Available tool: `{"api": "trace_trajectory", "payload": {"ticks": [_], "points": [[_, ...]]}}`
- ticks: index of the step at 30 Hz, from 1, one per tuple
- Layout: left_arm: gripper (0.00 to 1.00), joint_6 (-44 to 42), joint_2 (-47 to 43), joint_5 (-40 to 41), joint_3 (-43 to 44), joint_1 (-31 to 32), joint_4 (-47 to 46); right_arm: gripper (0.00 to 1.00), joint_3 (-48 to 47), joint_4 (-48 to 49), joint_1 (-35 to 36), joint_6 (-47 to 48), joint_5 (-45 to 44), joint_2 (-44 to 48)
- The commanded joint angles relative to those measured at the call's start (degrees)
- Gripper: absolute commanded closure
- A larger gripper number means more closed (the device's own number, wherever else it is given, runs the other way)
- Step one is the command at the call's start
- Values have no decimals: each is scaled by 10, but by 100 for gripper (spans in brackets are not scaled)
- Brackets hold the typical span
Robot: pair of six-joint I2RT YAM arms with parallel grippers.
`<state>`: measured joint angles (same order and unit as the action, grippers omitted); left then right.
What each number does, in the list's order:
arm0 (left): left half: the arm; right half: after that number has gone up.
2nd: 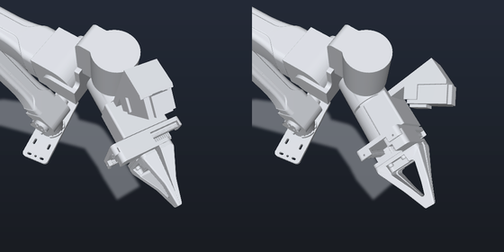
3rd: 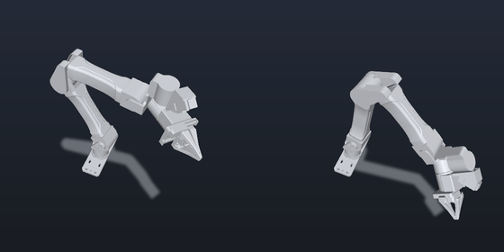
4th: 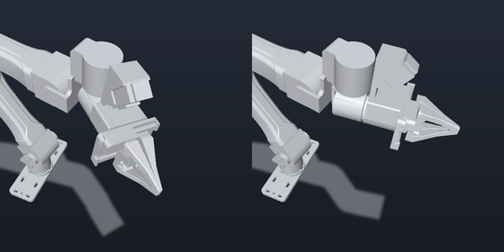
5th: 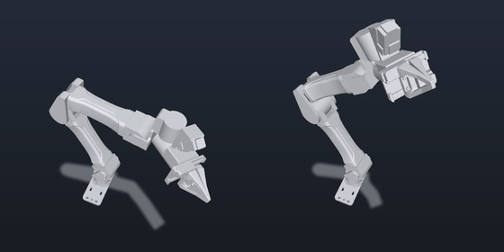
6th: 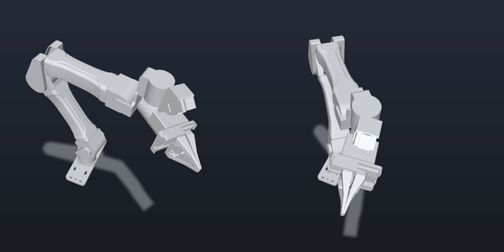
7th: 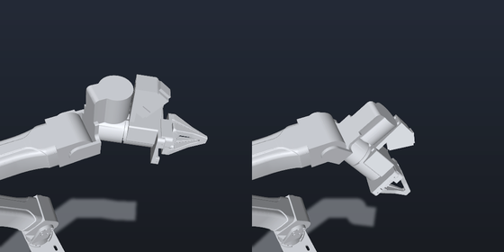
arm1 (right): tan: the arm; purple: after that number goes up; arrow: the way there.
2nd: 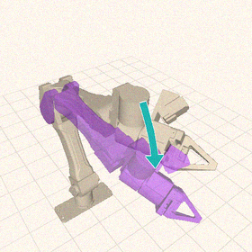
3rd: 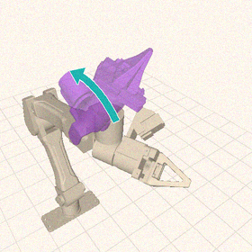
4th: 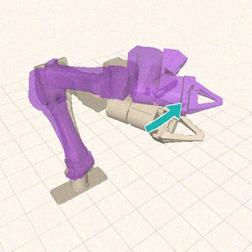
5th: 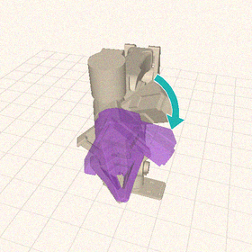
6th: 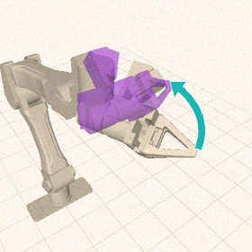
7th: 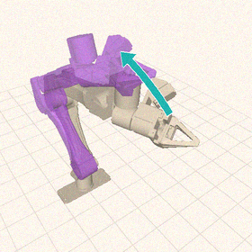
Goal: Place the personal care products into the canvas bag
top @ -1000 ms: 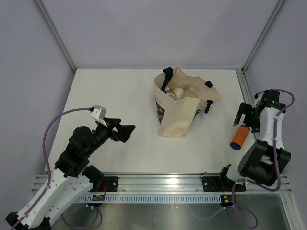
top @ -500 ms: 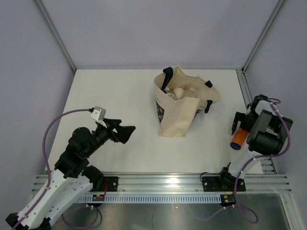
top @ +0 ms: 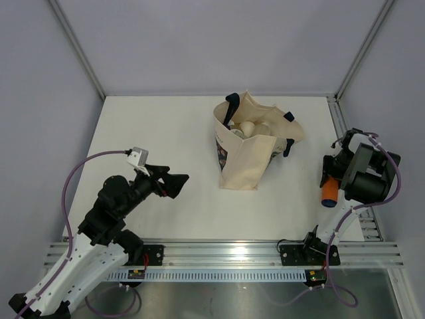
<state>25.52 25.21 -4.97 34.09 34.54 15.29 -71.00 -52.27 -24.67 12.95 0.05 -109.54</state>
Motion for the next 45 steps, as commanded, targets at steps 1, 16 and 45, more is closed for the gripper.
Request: {"api": "trace_trajectory", "payload": {"ticks": [1,16,45], "points": [[1,-1,14,5,9,-2,-38,50,-16,-10,7,20,47,-21],[1,-17,13,15,28,-2,-13,100,-12,-59,6,84,372,71],[1,-42,45,-12,56,-2,-11,100,-497,-85,268,12,340,124]]}}
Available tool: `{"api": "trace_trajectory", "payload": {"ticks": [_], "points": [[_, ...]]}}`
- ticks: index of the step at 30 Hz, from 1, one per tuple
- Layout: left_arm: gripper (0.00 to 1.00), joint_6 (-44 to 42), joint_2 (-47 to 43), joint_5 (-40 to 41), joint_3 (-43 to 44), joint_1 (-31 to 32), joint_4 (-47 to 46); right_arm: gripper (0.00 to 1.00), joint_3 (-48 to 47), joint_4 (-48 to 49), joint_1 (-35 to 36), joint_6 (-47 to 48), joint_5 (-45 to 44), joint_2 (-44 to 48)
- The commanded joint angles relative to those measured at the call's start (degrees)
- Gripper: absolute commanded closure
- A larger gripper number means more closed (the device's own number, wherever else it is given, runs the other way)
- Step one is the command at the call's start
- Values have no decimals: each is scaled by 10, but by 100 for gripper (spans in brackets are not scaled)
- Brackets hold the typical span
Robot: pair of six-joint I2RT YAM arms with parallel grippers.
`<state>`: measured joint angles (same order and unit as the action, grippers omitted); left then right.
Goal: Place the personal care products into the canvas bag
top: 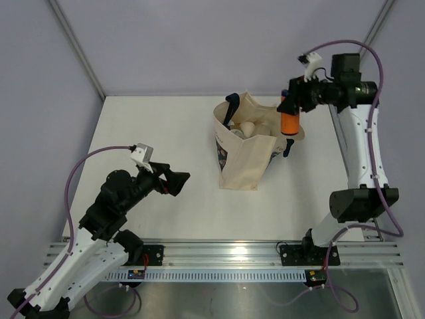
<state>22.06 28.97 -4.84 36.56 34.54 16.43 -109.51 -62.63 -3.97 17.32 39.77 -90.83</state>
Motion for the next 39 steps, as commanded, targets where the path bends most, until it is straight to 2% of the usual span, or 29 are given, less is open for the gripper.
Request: {"api": "trace_trajectory", "payload": {"ticks": [1,3,6,8,10,13,14,15,18,19,22,25,26,29,33,39], "points": [[1,-4,6,-10,36,-2,-18,100,-146,18,100,-26,-93,-90],[1,6,3,-8,36,-2,-13,100,-220,29,134,-11,-126,-157],[1,14,-6,1,38,-2,3,100,-258,37,188,11,-145,-222],[1,15,-13,12,42,-2,19,100,-245,36,216,12,-126,-247],[1,16,-17,27,45,-2,28,100,-204,54,225,3,-89,-242],[1,17,-25,34,39,-2,29,100,-77,108,235,-25,1,-169],[1,18,-24,35,37,-2,27,100,-9,125,238,-36,9,-150],[1,18,-24,36,32,-2,25,100,23,158,242,-51,9,-134],[1,16,-16,32,21,-2,9,99,97,179,258,-96,9,-105],[1,15,-11,27,20,-2,-2,92,105,175,263,-107,13,-111],[1,14,10,12,27,-2,-11,83,132,179,297,-112,-3,-119],[1,14,21,4,40,-2,-8,47,121,171,314,-100,-78,-128],[1,14,19,4,40,-2,-5,32,98,158,313,-97,-98,-131],[1,18,-4,11,33,-2,-2,23,58,136,298,-77,-108,-136],[1,23,-33,22,22,-2,9,6,40,101,278,-41,-91,-125],[1,24,-44,23,19,-2,15,2,29,76,229,0,-69,-81]]}}
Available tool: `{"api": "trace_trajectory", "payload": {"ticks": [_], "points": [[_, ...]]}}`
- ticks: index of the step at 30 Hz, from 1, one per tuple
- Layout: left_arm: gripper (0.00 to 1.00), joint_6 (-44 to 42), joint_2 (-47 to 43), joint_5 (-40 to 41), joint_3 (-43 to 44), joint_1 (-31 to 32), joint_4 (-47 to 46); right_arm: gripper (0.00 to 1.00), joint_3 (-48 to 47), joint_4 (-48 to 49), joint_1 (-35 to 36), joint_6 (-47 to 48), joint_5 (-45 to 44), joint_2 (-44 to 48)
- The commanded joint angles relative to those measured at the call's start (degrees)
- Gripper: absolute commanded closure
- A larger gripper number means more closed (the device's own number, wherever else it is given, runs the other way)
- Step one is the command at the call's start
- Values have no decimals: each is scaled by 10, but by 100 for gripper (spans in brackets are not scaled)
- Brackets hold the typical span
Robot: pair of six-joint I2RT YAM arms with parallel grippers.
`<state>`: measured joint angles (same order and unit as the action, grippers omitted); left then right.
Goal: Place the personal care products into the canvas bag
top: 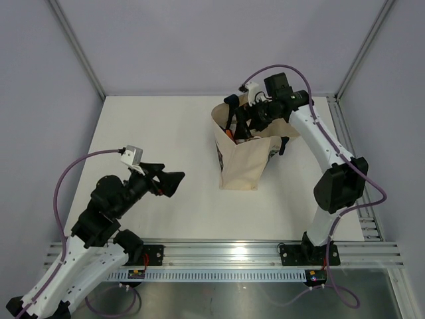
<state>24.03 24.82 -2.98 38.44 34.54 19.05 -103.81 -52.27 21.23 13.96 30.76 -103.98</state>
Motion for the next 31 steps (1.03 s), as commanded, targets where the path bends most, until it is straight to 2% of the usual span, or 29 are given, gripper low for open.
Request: {"api": "trace_trajectory", "payload": {"ticks": [1,5,9,12,13,16,21,24,31], "points": [[1,4,-2,4,1,-2,-11,1,-27,-29,-30,38,26,63],[1,8,2,16,5,-2,-1,1,-14,-23,-65,33,17,109],[1,10,-1,31,14,-2,23,0,28,24,-123,-11,-39,191],[1,11,-10,59,22,-2,47,0,90,78,-171,-46,-118,278],[1,12,-16,67,23,-2,58,1,108,92,-177,-57,-180,326],[1,19,-25,84,22,-1,77,0,180,125,-178,-95,-295,398],[1,26,-41,94,24,-2,99,0,270,105,-204,-102,-338,466],[1,26,-45,96,29,-2,111,0,289,90,-208,-105,-348,505],[1,28,-40,100,37,-2,122,0,307,82,-208,-100,-359,528]]}}
